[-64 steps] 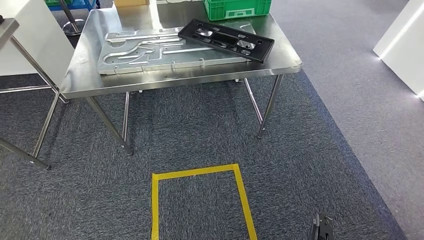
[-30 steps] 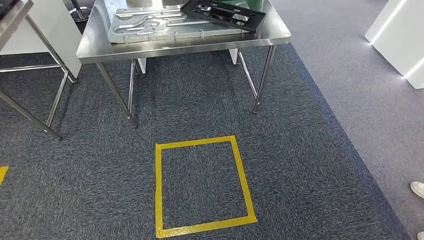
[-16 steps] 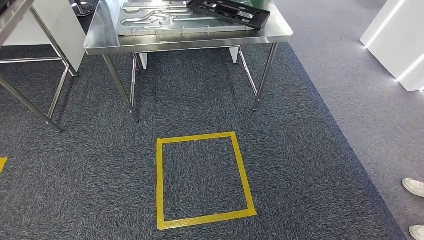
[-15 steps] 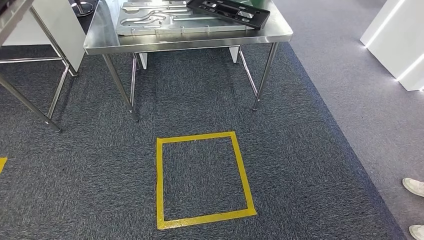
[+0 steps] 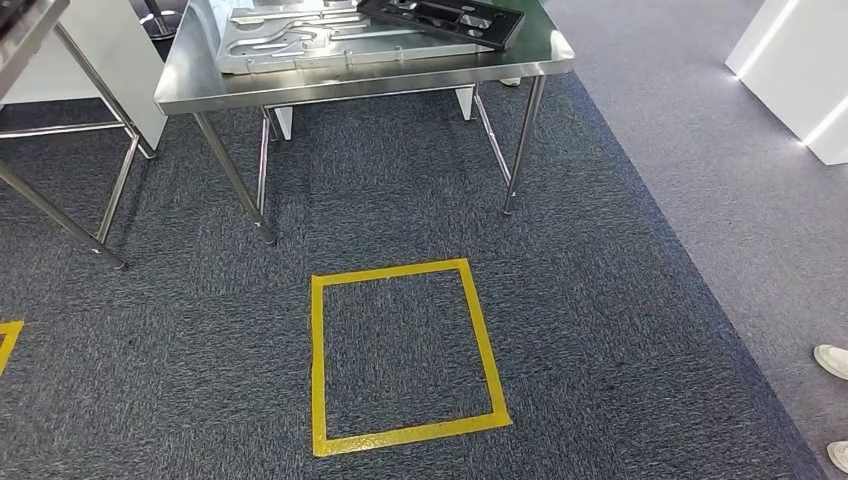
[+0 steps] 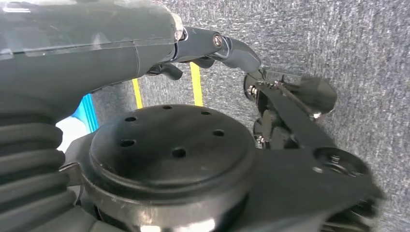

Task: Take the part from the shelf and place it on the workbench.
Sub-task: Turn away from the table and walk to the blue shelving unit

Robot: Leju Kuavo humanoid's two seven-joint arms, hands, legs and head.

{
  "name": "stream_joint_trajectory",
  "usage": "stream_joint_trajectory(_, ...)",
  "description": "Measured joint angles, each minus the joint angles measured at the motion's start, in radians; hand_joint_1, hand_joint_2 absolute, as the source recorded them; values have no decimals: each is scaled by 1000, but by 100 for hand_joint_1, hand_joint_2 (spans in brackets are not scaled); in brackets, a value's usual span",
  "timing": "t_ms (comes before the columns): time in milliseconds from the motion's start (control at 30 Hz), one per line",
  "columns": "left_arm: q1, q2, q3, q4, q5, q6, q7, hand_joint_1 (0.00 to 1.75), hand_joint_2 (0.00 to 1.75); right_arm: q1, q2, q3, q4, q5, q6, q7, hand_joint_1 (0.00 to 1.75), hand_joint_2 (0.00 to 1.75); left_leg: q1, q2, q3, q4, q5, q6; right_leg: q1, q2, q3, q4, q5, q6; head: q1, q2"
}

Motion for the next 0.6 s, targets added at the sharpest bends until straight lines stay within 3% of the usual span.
stream_joint_trajectory(33, 1, 0, 0, 0, -1, 2, -1, 0, 0, 0, 1, -1, 0, 1, 0, 6, 0, 87, 4, 0, 19, -44, 33, -4, -1, 1, 0, 3, -2, 0, 0, 0)
stream_joint_trajectory(100, 0, 0, 0, 0, -2, 7, -4, 0, 0, 0, 3, -1, 0, 4, 7, 8, 0, 0, 12, -1, 83, -184, 96, -14, 0, 4, -3, 16, -9, 4, 0, 0)
stream_joint_trajectory(167, -2, -1, 0, 0, -3, 12, -8, 0, 0, 0, 4, -2, 0, 8, 23, 1, 0, 0, 15, -4, 116, -257, 113, -6, 6, 6, -9, 30, -15, 11, 0, 0)
stream_joint_trajectory(233, -2, -1, 0, 0, -3, 14, -11, 0, 0, 0, 5, -2, 0, 15, 35, -5, 0, 0, 11, -6, 115, -259, 112, 6, 7, 7, -13, 33, -15, 16, 1, 0)
stream_joint_trajectory(600, -1, 1, -5, 0, -10, 25, -24, 0, 0, 3, 6, -4, 1, 29, 50, -17, 0, 0, 2, -7, 109, -256, 115, 19, -1, 6, -12, 21, -4, 34, 0, 0)
